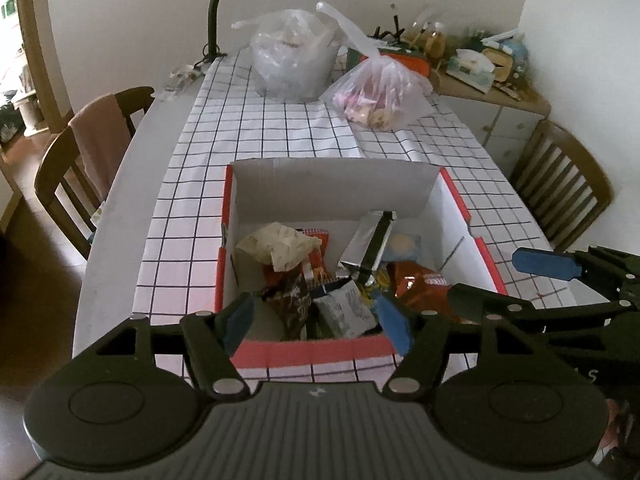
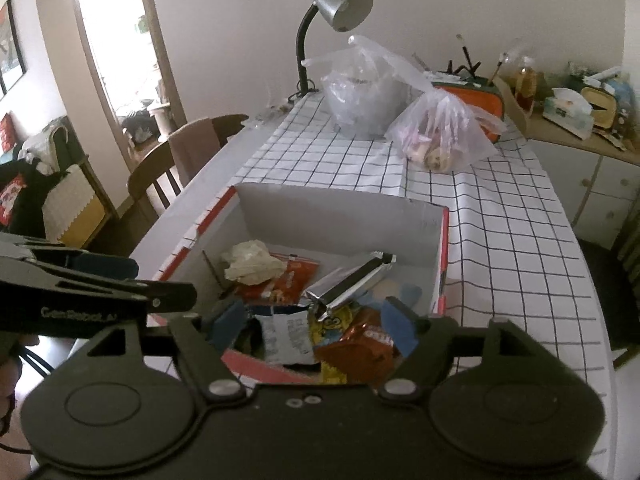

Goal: Organize snacks
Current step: 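Withdraw both tools from the box toward the yellow packet and candy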

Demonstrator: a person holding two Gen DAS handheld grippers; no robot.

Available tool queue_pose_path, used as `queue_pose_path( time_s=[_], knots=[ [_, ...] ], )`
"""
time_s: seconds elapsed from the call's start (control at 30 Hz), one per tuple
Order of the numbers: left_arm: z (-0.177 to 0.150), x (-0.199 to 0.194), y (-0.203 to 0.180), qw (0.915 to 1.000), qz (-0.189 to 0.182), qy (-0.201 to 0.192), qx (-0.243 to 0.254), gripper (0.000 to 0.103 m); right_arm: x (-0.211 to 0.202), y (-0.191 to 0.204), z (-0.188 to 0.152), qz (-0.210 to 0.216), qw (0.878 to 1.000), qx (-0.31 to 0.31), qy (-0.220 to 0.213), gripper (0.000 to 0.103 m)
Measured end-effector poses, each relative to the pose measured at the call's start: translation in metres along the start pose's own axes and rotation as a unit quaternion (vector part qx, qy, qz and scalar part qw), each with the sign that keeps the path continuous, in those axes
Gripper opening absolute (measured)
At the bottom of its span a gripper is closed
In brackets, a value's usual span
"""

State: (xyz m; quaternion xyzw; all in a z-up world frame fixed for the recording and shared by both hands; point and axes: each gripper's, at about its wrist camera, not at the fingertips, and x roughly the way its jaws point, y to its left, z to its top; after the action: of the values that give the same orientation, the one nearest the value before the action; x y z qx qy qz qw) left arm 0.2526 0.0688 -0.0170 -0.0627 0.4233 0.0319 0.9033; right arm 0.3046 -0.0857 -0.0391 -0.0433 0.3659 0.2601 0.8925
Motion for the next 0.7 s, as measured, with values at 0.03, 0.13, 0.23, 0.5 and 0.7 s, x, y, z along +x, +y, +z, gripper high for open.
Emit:
queue_pose_path(
  time_s=[0.03, 0.13, 0.23, 0.5, 0.7],
  knots=[
    [-0.003, -0.005, 0.001, 1.0, -0.001, -0.003, 0.002, 0.07, -0.004, 0.003, -0.002, -0.001, 1.0, 0.002, -0.002, 0.08],
    [-0.011, -0.016, 0.004, 0.9999, -0.008, -0.006, 0.007, 0.071, -0.016, 0.012, -0.009, -0.007, 1.0, 0.009, -0.009, 0.083],
    [-0.022, -0.028, 0.006, 0.9998, -0.012, -0.011, 0.014, 0.074, -0.029, 0.02, -0.018, -0.01, 1.0, 0.018, -0.016, 0.086],
    [-0.049, -0.055, 0.011, 0.9988, -0.037, -0.021, 0.024, 0.082, -0.059, 0.038, -0.043, -0.016, 0.999, 0.034, -0.031, 0.094],
    [-0.066, -0.065, 0.011, 0.9975, -0.059, -0.025, 0.029, 0.087, -0.081, 0.041, -0.066, -0.024, 0.998, 0.042, -0.04, 0.101]
  ],
)
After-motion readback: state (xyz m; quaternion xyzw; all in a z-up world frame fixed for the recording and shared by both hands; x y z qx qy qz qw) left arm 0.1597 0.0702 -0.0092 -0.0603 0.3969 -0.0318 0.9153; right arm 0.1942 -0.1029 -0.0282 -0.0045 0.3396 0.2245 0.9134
